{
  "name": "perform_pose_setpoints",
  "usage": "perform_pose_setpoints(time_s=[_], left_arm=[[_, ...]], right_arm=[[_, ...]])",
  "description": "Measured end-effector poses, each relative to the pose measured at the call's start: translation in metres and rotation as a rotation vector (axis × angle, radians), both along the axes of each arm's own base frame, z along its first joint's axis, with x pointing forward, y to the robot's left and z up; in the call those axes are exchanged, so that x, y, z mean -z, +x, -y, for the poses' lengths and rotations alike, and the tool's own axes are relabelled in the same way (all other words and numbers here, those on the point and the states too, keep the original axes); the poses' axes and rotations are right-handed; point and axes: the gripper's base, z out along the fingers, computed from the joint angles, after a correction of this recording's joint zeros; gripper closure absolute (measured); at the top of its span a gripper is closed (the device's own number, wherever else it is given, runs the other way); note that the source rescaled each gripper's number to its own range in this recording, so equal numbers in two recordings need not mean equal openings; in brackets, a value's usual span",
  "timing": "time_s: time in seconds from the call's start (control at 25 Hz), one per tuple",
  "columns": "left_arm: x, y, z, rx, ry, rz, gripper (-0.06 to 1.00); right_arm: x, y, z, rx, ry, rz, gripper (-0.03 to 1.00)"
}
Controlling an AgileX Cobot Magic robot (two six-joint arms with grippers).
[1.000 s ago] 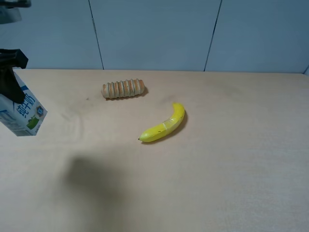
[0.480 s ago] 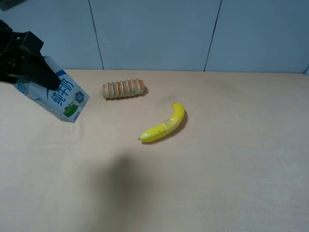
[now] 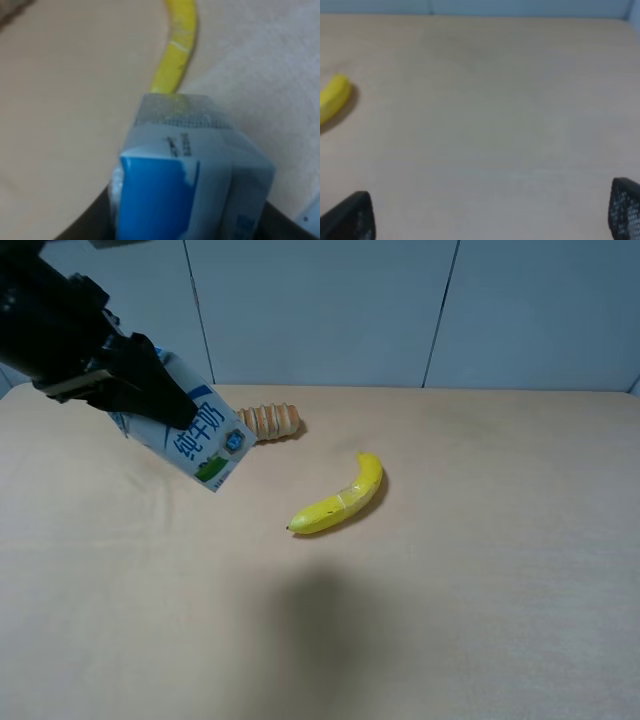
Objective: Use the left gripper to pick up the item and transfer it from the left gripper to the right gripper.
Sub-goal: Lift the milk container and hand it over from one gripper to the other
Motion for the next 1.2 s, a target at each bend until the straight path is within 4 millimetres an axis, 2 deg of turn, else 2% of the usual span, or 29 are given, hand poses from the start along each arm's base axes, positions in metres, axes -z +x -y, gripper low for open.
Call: perform_pose_setpoints(time_s=[0.2, 0.44, 0.68, 1.04, 1.2], left_arm=[[0.026, 0.011, 0.025, 0.113, 0.036, -0.003, 0.93], [0.042, 0.017, 0.056, 0.278, -0.029, 0.062, 0.93], [0.041, 0.026, 0.075, 0.384, -0.162, 0.131, 0.93], [0.032, 0.019, 0.085, 0.698, -0.247, 0.367, 0.94], [0.028, 0.017, 0.087, 0.758, -0.278, 0.424, 0.94]], right_arm=[[-0.010, 0.029, -0.013, -0.157, 0.041, -0.143, -0.03], [-0.011, 0.062, -0.033, -0.430, 0.024, -0.214, -0.03], [-0.010, 0.090, -0.063, -0.678, -0.024, -0.222, -0.03], [-0.026, 0.140, -0.120, -0.861, -0.098, -0.203, -0.03], [-0.027, 0.162, -0.137, -0.901, -0.134, -0.211, -0.03]])
